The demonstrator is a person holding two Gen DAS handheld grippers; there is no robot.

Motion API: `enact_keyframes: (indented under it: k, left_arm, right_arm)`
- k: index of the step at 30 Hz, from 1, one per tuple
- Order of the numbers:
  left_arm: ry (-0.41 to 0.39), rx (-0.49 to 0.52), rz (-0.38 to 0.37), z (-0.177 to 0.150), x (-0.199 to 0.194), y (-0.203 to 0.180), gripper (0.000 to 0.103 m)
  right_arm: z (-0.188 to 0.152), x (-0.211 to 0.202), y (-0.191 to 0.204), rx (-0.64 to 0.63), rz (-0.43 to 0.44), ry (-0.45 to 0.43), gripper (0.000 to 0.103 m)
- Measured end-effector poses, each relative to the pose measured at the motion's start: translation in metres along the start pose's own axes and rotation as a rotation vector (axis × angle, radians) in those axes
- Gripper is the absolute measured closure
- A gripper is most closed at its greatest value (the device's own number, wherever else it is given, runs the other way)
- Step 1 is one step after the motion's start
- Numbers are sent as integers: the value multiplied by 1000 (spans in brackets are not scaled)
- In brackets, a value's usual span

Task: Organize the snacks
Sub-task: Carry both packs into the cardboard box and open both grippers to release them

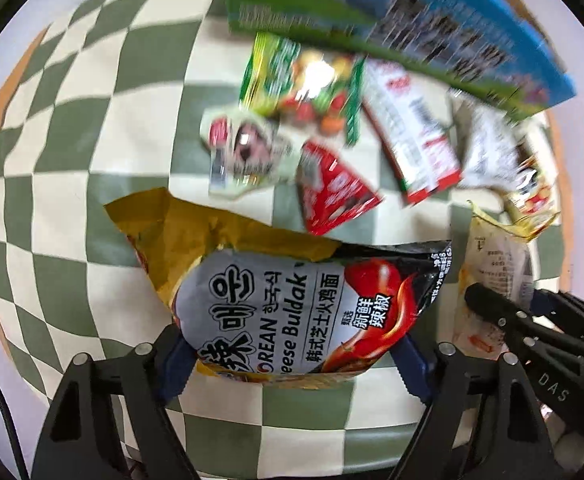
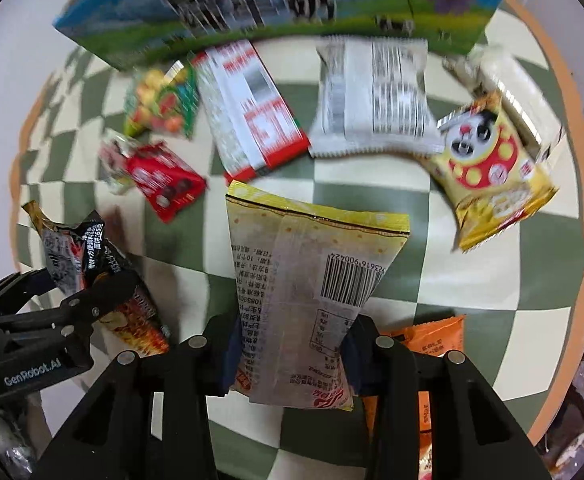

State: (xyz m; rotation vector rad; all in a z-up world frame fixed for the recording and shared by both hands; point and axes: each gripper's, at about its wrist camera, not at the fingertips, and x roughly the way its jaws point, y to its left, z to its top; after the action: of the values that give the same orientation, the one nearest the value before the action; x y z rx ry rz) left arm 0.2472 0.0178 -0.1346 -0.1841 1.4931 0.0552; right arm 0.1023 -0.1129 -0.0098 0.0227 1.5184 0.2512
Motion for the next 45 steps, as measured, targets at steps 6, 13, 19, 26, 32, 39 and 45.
enact_keyframes:
  k: [6,13,19,26,32,39,45]
  left_arm:
    - [-140,8,-93,28,-92,-20,21]
    - [-315,52,-194,77,-169,-36,21]
    - [-355,100,-172,164,-193,-70,21]
    - [-175,90,-128,271,-118,-86,21]
    - [-36,42,-78,317,-36,-85,21]
    - [21,21,-57,341,23,-85,20]
    - [16,1,-98,346,35,-85,13]
  right_arm:
    - [27,-69,-12,-15,67,-122,61]
    - [93,-146,-14,-43,116,-328,61]
    - [177,-166,0,-80,58,-450,61]
    - [269,-113,-11,-71,8,-407,61]
    - [324,-54,-24,-64,16,-321,61]
    - [375,19,-42,-63,-20,-232,31]
    - [395,46,-52,-64,-79,-177,12]
